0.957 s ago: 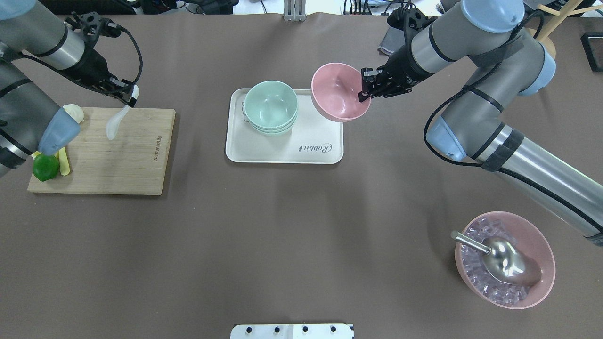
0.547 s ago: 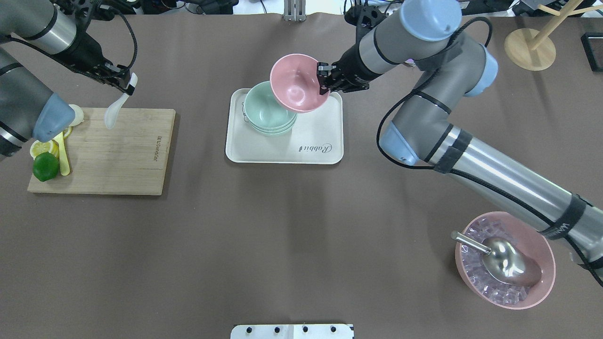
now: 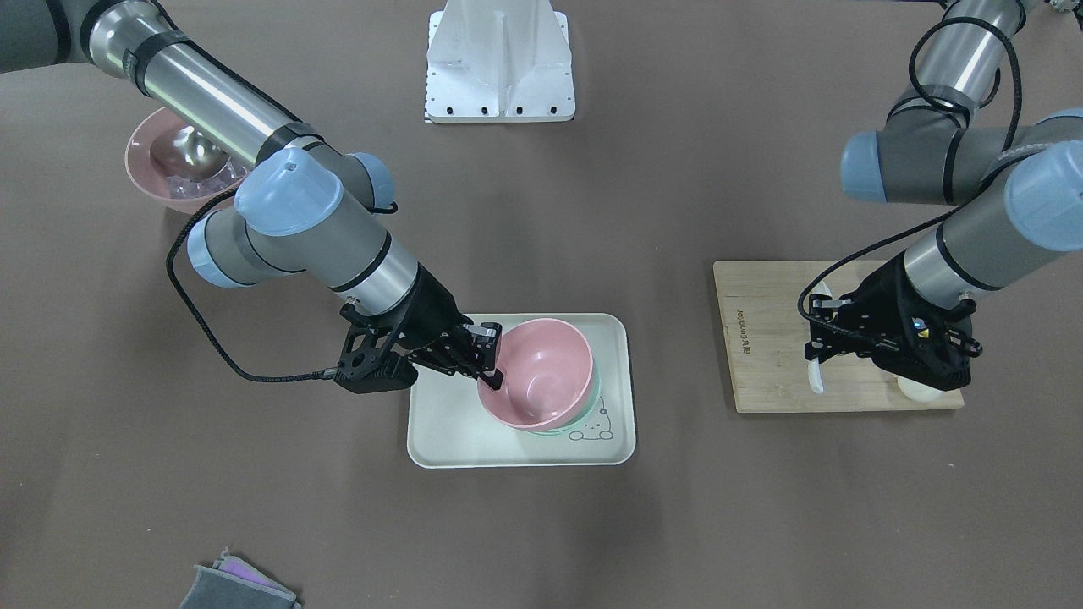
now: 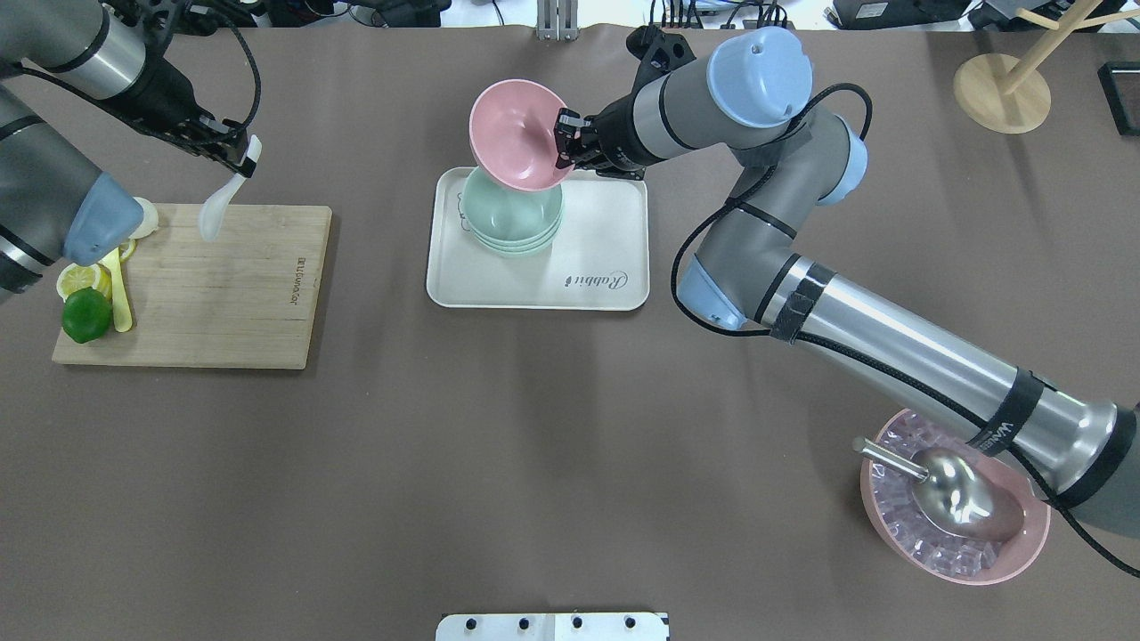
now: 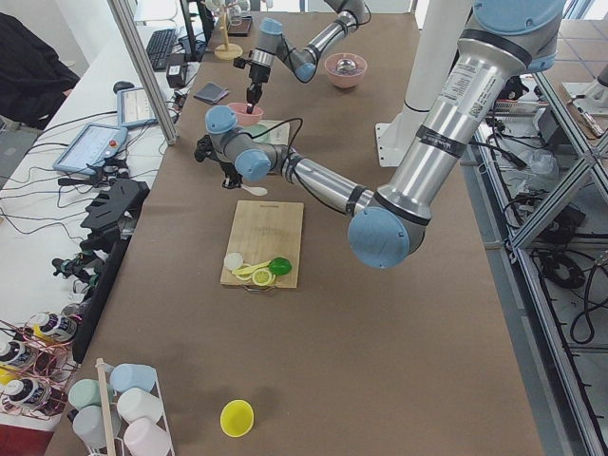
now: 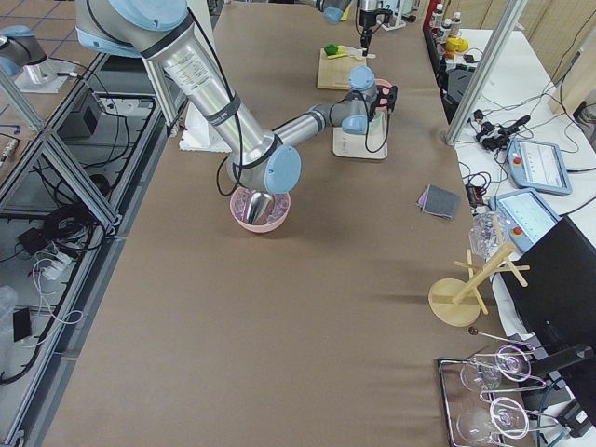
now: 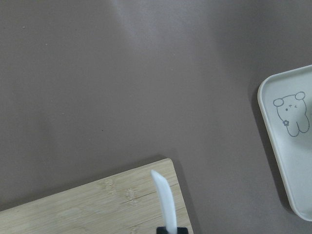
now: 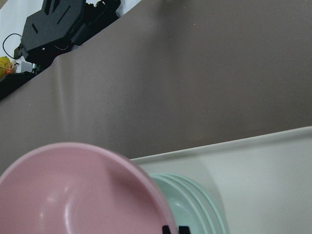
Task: Stack pink bowl on green and place spoon
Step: 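Carry the pink bowl over the green bowls and lower it with the right gripper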
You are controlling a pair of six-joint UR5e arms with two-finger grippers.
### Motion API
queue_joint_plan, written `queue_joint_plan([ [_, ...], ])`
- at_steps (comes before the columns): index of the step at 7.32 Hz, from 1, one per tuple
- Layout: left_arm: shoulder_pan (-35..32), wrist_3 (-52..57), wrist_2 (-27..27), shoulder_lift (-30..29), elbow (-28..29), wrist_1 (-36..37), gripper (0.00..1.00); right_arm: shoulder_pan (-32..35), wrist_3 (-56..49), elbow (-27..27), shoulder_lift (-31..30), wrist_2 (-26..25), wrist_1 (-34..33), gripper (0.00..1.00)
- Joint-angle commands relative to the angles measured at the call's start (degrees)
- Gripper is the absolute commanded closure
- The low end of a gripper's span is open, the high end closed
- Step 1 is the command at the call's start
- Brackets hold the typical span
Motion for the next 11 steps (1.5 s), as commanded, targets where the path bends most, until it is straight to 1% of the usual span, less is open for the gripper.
queue_joint_plan([
  [1, 0.0, 0.0, 0.0, 0.0, 0.5, -0.1, 1.0, -0.6, 0.4, -0.3, 0.2, -0.7, 0.6, 1.0],
  [3, 0.0, 0.0, 0.0, 0.0, 0.5, -0.1, 1.0, -1.9, -0.6, -0.4, 0.2, -0.7, 0.0, 1.0],
  [6, 0.0, 0.1, 0.0, 0.1, 0.8, -0.1, 1.0, -1.9, -3.1, 0.6, 0.9, -0.3, -6.2, 1.0],
  [7, 0.0, 0.1, 0.0, 0.1, 0.8, -0.1, 1.0, -1.9, -3.2, 3.9, 1.0, -0.2, -12.0, 1.0],
  [8, 0.0, 0.1, 0.0, 0.0, 0.8, -0.1, 1.0, -2.0, -3.9, 5.4, 1.1, -0.2, -15.5, 1.0],
  [9, 0.0, 0.1, 0.0, 0.0, 0.8, -0.2, 1.0, -2.5, -5.6, 5.0, 0.7, -0.5, -15.7, 1.0],
  [11, 0.0, 0.1, 0.0, 0.1, 0.8, -0.2, 1.0, -3.0, -5.7, 4.7, 0.6, -0.6, -15.7, 1.0],
])
